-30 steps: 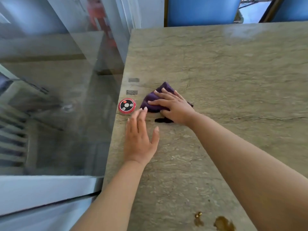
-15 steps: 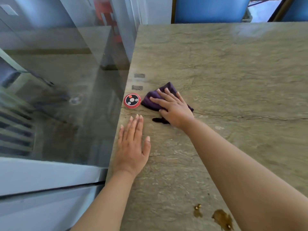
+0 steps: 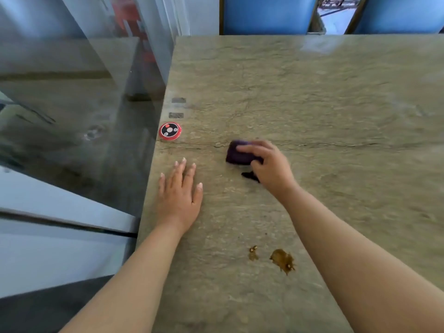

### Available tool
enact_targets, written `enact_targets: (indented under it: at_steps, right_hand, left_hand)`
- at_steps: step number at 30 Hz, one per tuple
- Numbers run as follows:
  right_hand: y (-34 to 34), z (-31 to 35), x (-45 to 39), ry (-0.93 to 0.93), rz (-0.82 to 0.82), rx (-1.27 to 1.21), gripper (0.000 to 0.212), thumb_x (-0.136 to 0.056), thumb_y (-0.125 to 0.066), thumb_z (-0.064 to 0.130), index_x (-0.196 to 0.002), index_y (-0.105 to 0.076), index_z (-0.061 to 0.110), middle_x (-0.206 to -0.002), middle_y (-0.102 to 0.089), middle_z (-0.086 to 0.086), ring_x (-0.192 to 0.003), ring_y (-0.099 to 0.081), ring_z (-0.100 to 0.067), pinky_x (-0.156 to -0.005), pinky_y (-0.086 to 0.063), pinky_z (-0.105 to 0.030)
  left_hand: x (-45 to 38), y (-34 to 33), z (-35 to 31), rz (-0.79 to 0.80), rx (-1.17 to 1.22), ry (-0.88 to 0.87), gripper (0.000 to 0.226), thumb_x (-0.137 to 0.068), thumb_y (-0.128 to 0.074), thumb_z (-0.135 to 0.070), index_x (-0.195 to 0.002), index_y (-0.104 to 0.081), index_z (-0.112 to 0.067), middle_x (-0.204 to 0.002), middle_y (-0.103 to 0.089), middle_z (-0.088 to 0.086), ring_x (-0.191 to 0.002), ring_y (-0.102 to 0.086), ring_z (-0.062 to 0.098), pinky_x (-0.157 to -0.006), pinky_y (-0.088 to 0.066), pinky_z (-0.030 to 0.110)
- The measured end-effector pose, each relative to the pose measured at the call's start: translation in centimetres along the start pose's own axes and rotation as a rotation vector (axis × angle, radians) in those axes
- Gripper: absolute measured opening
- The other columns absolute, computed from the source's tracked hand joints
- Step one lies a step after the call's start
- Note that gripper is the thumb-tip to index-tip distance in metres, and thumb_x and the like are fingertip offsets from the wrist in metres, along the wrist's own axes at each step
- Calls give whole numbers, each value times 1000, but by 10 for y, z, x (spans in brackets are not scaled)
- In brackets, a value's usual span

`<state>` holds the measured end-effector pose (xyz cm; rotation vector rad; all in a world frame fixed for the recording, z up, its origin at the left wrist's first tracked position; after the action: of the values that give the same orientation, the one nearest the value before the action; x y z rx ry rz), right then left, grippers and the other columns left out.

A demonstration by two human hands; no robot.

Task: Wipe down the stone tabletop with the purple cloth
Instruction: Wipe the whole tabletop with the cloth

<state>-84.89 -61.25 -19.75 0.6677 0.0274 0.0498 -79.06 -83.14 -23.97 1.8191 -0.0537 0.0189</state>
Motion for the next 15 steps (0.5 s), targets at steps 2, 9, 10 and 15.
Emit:
enact_targets:
  at_steps: [2, 9, 10, 15]
  right_hand:
    - [5, -22, -26, -83, -52, 228, 52, -83, -50, 8, -132, -56, 26, -144, -44, 0, -133, -38, -22, -111, -30, -35]
    - [-49, -7, -53, -25, 139, 418, 60, -91, -42, 20, -147, -28, 34, -161, -7, 3, -148, 1, -17, -119, 3, -36]
    - [-59, 2, -44, 59, 188, 405, 60, -90, -44, 19, -147, -30, 35, -160, -10, 5, -148, 0, -16, -118, 3, -34]
    - [-59, 6, 32, 347, 500, 167, 55, -79, -50, 10, -126, -59, 36, -146, -37, 18, -141, -19, -1, -118, -4, -25]
  left_hand:
    - [10, -6, -2, -28, -48, -14, 68, -92, -9, -49, -153, -23, -21, -162, -10, 0, -149, -4, 17, -120, -3, 46]
    - [11, -10, -2, -75, -20, -19, 63, -94, -17, -45, -153, -22, -21, -162, -13, 0, -149, -6, 15, -121, -5, 48]
    - [11, -9, -3, -83, 0, -25, 63, -95, -17, -43, -153, -22, -19, -161, -14, 0, -149, -8, 15, -120, -7, 48]
    - [11, -6, -1, -108, 58, -31, 62, -94, -20, -36, -153, -20, -16, -160, -20, 1, -148, -12, 16, -119, -13, 50]
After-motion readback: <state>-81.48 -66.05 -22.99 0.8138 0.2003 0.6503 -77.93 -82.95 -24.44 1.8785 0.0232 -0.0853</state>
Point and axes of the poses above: each hand's wrist, its own x-axis away from the middle knuckle, its own y-axis out of the back of the hand, z = x × y, the point moved 5 cm from there along -x, towards the middle knuckle
